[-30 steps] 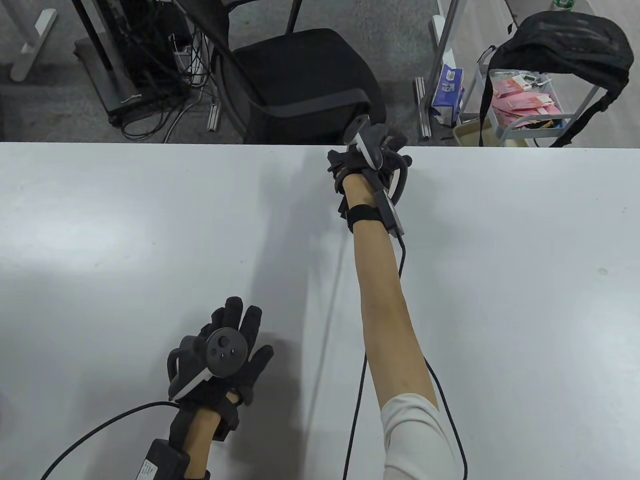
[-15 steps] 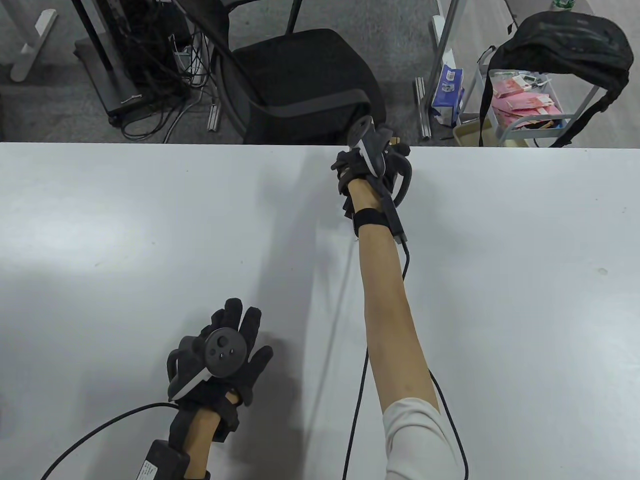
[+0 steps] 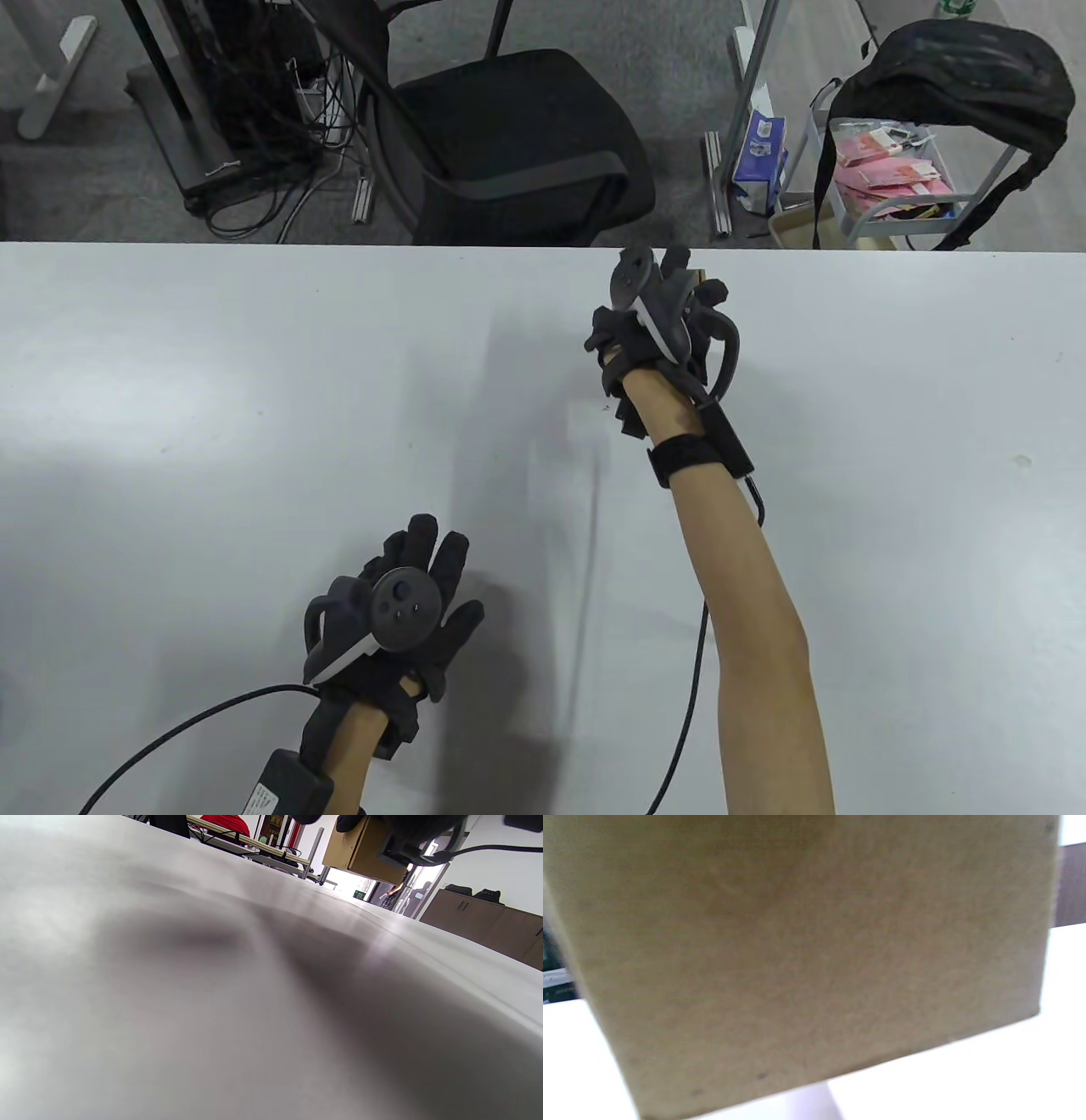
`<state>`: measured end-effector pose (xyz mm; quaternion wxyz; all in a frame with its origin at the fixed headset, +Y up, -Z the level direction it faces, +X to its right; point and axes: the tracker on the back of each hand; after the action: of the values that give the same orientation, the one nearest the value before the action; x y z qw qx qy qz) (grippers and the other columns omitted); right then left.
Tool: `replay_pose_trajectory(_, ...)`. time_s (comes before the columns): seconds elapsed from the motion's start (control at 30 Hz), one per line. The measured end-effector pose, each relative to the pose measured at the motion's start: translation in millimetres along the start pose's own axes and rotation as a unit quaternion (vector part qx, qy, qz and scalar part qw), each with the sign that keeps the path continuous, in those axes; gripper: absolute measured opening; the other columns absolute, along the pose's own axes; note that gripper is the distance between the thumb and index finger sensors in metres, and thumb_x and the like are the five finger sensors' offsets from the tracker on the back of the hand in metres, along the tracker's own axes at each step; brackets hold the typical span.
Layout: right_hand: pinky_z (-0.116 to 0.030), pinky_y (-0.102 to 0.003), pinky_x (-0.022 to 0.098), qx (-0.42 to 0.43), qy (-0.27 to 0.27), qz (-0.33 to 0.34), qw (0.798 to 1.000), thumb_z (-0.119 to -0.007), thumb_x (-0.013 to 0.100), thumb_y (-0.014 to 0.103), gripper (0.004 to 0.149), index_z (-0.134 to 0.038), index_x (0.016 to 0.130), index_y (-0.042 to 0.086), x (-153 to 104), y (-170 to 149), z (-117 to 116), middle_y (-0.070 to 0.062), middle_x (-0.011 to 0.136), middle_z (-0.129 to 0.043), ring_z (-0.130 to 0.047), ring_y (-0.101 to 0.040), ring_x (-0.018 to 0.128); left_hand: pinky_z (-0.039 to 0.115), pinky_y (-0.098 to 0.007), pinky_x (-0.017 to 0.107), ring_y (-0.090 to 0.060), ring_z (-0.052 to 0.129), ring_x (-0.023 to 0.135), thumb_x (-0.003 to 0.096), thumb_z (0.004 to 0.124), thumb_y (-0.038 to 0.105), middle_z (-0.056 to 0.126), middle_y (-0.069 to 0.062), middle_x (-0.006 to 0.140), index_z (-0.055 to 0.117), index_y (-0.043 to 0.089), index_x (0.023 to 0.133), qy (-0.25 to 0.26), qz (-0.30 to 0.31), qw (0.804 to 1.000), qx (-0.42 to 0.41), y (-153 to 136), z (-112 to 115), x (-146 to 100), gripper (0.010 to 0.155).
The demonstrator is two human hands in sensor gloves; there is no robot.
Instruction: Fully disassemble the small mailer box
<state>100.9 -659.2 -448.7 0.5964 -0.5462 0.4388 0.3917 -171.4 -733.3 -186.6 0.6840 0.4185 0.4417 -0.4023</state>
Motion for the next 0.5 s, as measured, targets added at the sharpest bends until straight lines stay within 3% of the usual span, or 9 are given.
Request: replay_pose_trajectory(0.5,-0.049,-0.073,0.060,0.056,0.057,0.017,0.997,-0.070,0.037,0.069,0.073,-0.032,0.098,0.056,-158.0,-46.5,3.2,0.006,0.114,-0.013,-0.031,-0.058,0.096,0.038,-0.063,0.076,-0.043,0.030,0.109,0.0476,0.065,0.060,0.014,-0.009,0.117,0.036,0.028,0.111,-0.017,0.016,1.000,0.001,14.0,9.5,0.9,0.077)
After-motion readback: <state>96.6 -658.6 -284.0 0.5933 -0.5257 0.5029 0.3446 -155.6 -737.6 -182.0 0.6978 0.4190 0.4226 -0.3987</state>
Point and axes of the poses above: the tracker on the back of each hand, its own y axis roughly to the thumb side, its own x axis roughly from the wrist to the fingertips, z = x × y
